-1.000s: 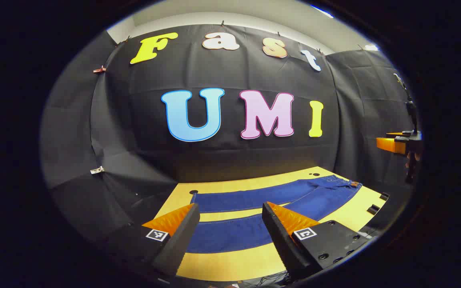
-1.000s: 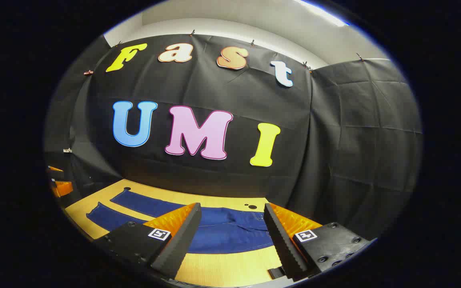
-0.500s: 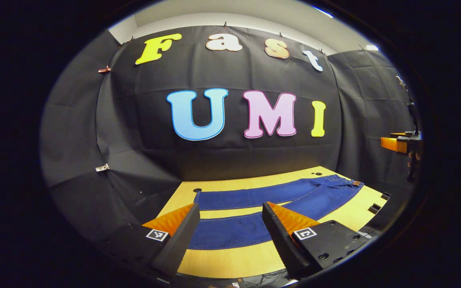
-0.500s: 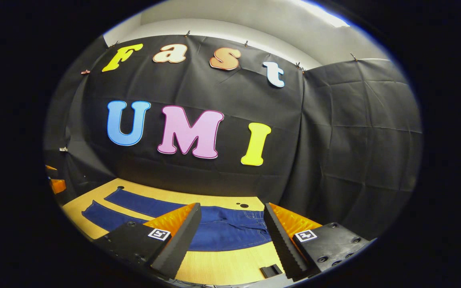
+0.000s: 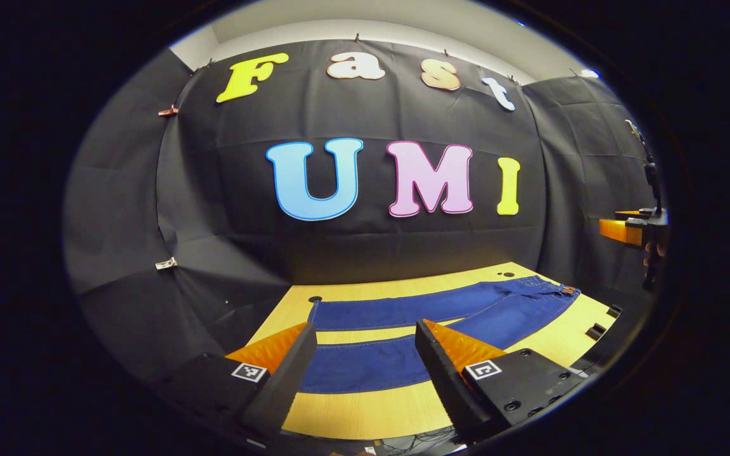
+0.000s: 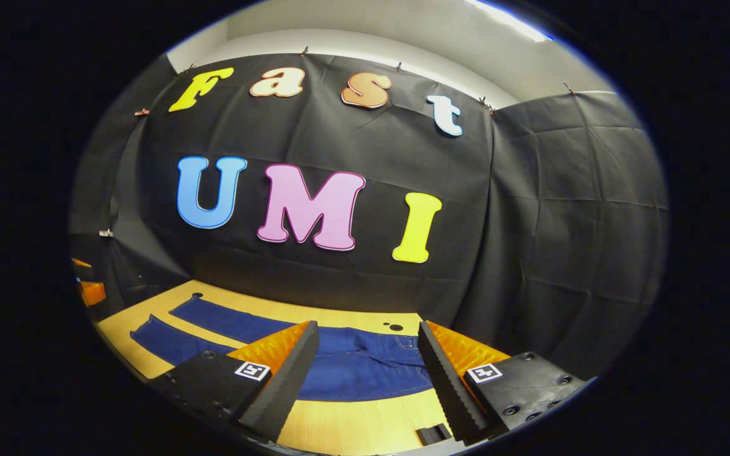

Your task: Grasp the waist and the cuffs of the jeans and fold them to make the two legs overlap; first hold the waist and fold one-third of the jeans toward the cuffs, then hold the cuffs and fold the remaining one-third in the same direction to finish folding.

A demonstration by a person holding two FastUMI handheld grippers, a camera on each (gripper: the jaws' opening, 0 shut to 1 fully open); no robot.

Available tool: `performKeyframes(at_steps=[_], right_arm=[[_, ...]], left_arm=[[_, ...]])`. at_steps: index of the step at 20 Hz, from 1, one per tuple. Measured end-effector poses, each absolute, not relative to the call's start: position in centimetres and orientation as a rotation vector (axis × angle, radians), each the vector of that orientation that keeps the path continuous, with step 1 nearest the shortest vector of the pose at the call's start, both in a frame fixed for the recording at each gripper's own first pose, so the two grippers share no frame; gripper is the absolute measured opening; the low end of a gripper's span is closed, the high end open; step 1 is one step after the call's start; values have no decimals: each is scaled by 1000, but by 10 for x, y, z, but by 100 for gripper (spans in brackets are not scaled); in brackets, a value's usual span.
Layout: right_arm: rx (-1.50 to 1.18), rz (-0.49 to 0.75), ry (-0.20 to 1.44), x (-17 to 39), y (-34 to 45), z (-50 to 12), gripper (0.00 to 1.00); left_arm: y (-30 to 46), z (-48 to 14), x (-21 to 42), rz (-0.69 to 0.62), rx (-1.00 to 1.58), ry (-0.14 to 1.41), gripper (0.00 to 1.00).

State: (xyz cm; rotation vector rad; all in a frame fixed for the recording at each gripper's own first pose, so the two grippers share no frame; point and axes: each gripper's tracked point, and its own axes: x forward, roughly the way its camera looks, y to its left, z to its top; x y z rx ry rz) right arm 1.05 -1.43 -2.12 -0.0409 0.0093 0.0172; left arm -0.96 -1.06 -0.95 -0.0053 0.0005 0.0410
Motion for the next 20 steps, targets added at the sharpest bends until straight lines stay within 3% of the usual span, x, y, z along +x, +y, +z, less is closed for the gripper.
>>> performKeyframes(at_steps=[2, 6, 8, 12, 13, 15, 18, 20], right_arm=[[-50, 18, 11, 9, -19, -22, 93], [-145, -11, -6, 14, -43, -21, 96], [-146, -24, 6, 21, -56, -24, 100], [-132, -61, 11, 39, -78, -26, 93], [-126, -71, 22, 44, -84, -30, 96], [-109, -92, 35, 55, -95, -33, 93], [-111, -118, 62, 73, -112, -43, 96], [-123, -125, 91, 85, -122, -51, 93]], left_arm=[[-5, -18, -9, 44, 7, 17, 97], [11, -32, 1, 36, 33, 55, 98], [32, -49, 11, 49, 131, 101, 98], [81, -99, 38, 38, 399, 265, 98], [89, -116, 42, 21, 467, 316, 98], [99, -140, 55, -44, 619, 395, 98], [103, -196, 70, -222, 850, 531, 98], [115, -231, 76, -296, 1007, 631, 98]])
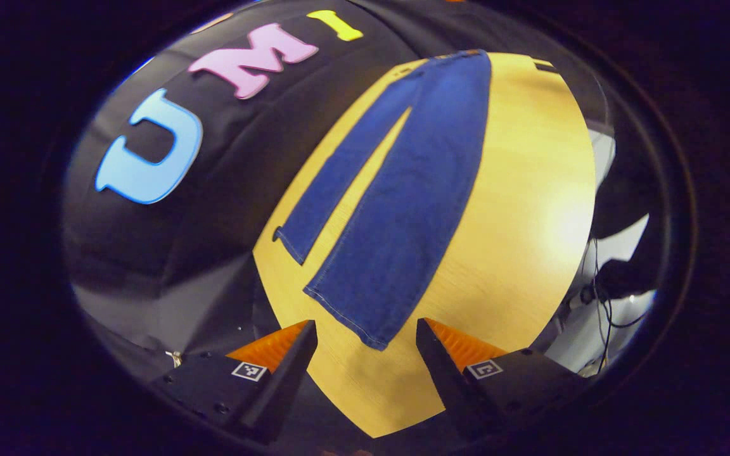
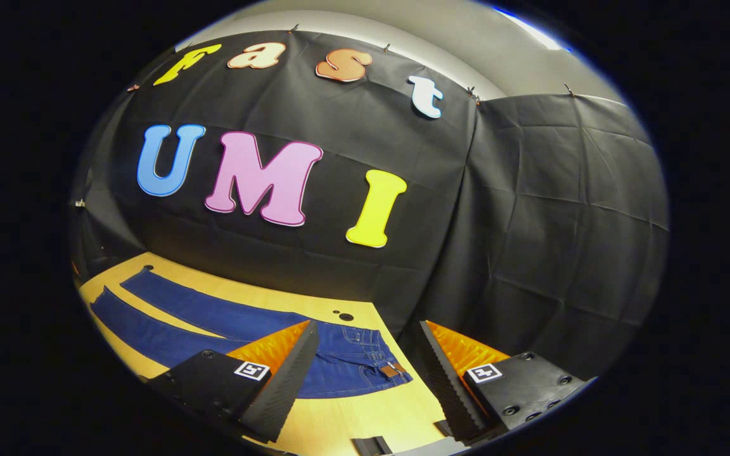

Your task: Grasp the waist and the cuffs of the jeans and fold them to make the two legs overlap; first hold the waist and fold one-third of the jeans toward the cuffs, then hold the cuffs and fold the remaining one-third in the same direction to finish folding.

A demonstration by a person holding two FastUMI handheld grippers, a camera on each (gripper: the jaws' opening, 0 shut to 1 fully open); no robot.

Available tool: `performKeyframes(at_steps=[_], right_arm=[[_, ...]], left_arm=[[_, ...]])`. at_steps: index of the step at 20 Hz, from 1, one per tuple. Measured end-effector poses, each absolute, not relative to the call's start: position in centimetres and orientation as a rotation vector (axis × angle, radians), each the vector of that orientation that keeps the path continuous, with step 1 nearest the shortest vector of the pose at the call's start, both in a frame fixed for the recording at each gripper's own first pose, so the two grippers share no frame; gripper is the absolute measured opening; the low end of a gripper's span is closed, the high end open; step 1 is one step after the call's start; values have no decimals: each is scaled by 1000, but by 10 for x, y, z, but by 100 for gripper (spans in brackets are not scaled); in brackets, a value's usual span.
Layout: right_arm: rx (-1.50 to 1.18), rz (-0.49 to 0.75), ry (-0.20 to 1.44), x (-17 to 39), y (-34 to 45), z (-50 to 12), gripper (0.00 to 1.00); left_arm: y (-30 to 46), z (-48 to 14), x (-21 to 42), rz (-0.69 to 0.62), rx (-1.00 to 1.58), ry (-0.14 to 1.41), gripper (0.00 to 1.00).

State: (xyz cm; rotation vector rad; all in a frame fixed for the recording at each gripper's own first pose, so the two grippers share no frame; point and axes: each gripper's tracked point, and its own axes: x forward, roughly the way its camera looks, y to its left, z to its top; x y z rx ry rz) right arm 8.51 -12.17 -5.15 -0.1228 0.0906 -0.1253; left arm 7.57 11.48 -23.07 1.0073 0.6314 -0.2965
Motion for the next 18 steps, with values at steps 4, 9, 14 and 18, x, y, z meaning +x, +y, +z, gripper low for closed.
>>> performKeyframes(at_steps=[4, 9, 14, 18], right_arm=[[-119, -153, 126, 105, -145, -60, 96], [-108, -221, 172, 117, -171, -77, 96], [-185, -235, 194, 132, -183, -89, 94], [-365, -187, 216, 147, -193, -105, 96]], left_arm=[[135, -268, 88, -331, 1135, 729, 98], [139, -278, 124, -379, 1220, 727, 98], [139, -282, 151, -403, 1213, 737, 82], [137, -288, 175, -448, 1185, 787, 48]])
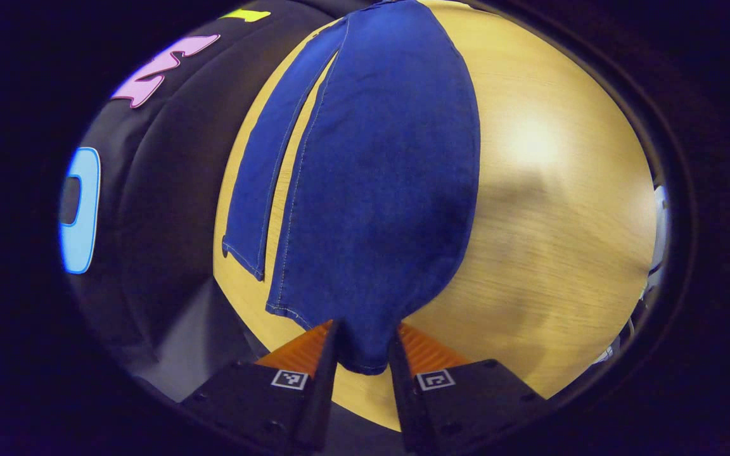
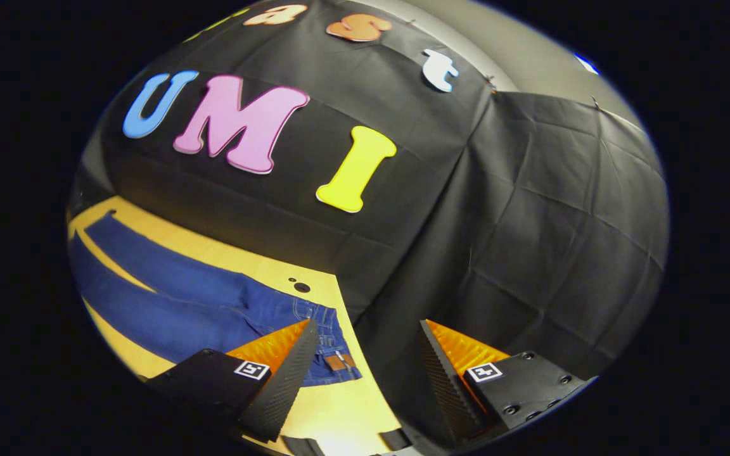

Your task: Grasp the waist and the cuffs of the jeans and fold them to make the two legs overlap; first hold the waist and fold one-third of the jeans toward the cuffs, then hold the cuffs and fold the remaining one-third in the same direction to finish folding.

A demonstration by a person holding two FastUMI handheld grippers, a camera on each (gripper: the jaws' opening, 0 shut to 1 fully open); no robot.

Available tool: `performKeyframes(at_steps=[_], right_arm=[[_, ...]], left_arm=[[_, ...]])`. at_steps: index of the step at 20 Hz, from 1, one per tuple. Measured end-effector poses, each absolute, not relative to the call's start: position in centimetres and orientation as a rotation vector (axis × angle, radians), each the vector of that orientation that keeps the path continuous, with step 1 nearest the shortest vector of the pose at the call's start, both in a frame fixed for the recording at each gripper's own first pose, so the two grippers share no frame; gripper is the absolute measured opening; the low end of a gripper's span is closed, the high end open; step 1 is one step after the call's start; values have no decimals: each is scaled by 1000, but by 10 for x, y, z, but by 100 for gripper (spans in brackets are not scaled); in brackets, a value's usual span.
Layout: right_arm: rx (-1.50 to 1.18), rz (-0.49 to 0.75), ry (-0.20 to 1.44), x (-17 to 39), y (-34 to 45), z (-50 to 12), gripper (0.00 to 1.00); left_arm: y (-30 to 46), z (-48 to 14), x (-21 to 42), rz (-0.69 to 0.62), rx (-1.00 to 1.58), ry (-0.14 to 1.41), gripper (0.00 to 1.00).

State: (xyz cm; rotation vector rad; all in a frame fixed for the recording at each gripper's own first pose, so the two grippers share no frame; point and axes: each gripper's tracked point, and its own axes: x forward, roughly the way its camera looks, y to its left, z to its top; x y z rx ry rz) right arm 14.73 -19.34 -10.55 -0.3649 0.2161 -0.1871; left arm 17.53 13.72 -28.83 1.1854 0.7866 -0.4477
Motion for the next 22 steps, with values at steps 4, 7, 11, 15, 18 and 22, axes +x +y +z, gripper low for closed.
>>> performKeyframes(at_steps=[4, 7, 11, 15, 18, 22], right_arm=[[-532, -133, 261, 162, -212, -128, 96], [-723, -66, 288, 171, -227, -150, 96], [-1026, 127, 370, 172, -238, -206, 96], [-1253, 374, 458, 178, -231, -278, 96], [-1355, 475, 502, 187, -235, -321, 96], [-1453, 582, 584, 193, -244, -366, 96]], left_arm=[[137, -293, 183, -462, 1064, 871, 16], [136, -292, 183, -487, 1020, 896, 11], [136, -291, 185, -532, 1003, 926, 6], [135, -291, 186, -541, 1011, 967, 6], [135, -292, 186, -542, 1051, 978, 6], [135, -292, 186, -541, 1045, 1004, 6]])
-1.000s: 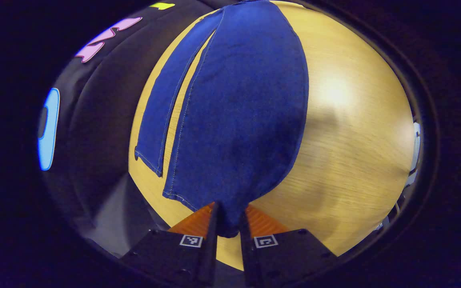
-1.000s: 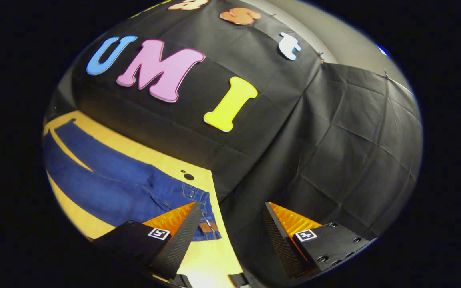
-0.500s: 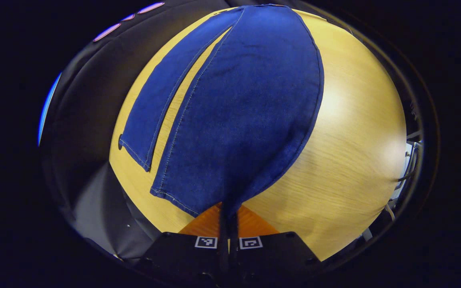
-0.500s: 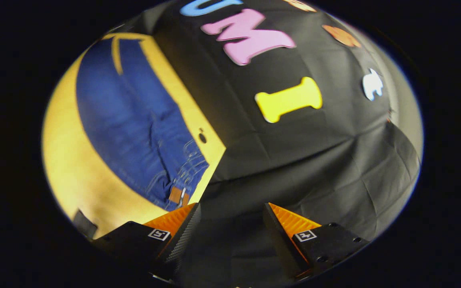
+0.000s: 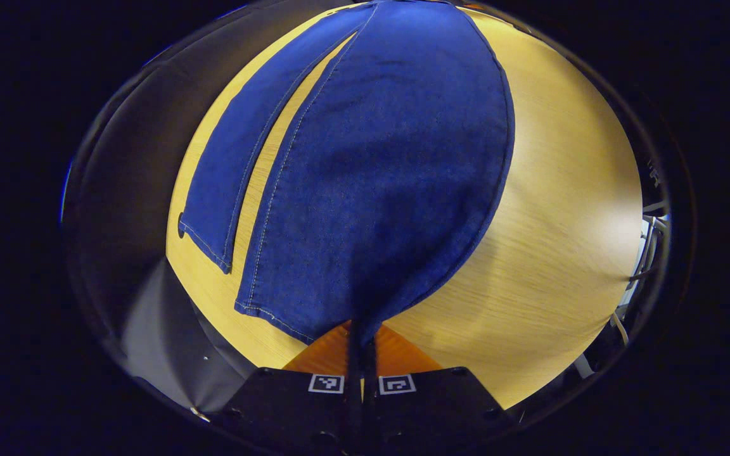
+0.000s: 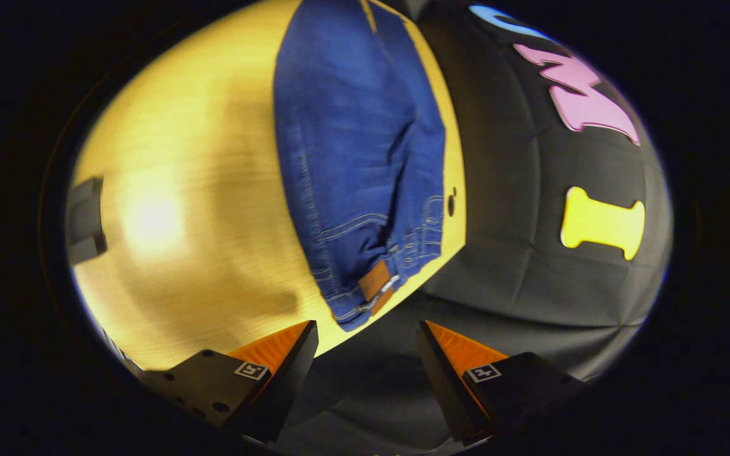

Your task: Grasp the waist and the cuffs of the jeans and fold them to make the two legs overlap; first hold the waist and fold one-third of the jeans toward the cuffs, then hold the cuffs and fold the remaining one-third in the same direction to finish folding.

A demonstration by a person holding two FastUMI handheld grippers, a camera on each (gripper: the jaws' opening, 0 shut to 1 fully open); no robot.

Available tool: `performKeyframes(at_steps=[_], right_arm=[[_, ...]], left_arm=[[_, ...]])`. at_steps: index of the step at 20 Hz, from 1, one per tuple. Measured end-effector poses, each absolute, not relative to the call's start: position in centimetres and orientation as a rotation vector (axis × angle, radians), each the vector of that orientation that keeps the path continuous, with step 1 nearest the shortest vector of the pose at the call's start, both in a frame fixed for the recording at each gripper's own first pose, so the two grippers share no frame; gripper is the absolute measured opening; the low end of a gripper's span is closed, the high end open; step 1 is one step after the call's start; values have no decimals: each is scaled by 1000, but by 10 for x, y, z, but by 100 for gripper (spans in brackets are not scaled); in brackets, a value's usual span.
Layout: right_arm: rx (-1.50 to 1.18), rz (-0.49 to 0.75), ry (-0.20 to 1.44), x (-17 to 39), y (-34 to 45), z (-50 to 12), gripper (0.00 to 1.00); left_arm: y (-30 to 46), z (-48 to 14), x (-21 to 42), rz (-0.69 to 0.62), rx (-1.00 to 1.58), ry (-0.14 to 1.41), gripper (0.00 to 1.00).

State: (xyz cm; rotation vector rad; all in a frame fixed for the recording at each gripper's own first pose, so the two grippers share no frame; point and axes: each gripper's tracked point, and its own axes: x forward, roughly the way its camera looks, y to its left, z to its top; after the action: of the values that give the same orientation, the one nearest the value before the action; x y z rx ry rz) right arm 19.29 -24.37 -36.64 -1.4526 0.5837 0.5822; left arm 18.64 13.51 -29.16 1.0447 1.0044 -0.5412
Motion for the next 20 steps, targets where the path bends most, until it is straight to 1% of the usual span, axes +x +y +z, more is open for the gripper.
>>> performKeyframes(at_steps=[3, 7, 10, 12, 13, 14, 16, 17, 18, 19, 20], right_arm=[[-1468, 616, 593, 198, -240, -382, 96], [-1506, 608, 510, 224, -229, -383, 94], [-1528, 629, 457, 235, -219, -384, 92], [-1515, 644, 456, 241, -215, -389, 90], [-1483, 654, 488, 243, -214, -398, 85], [-1471, 655, 512, 243, -213, -406, 72], [-1482, 638, 509, 255, -206, -406, 46], [-1461, 631, 527, 256, -207, -405, 27], [-1427, 626, 545, 258, -209, -405, 23], [-1394, 628, 574, 260, -210, -404, 16], [-1374, 634, 597, 258, -210, -403, 16]], left_arm=[[134, -292, 187, -528, 1041, 1010, 6], [134, -292, 187, -523, 1032, 1030, 6], [134, -293, 186, -525, 1039, 1031, 6], [133, -293, 186, -527, 1047, 1031, 5], [132, -293, 186, -527, 1048, 1032, 6], [133, -294, 186, -525, 1050, 1034, 6], [133, -294, 186, -520, 1055, 1035, 6], [133, -294, 187, -515, 1056, 1034, 6], [133, -294, 187, -508, 1060, 1032, 6], [133, -294, 187, -498, 1063, 1032, 10], [133, -294, 188, -488, 1062, 1035, 6]])
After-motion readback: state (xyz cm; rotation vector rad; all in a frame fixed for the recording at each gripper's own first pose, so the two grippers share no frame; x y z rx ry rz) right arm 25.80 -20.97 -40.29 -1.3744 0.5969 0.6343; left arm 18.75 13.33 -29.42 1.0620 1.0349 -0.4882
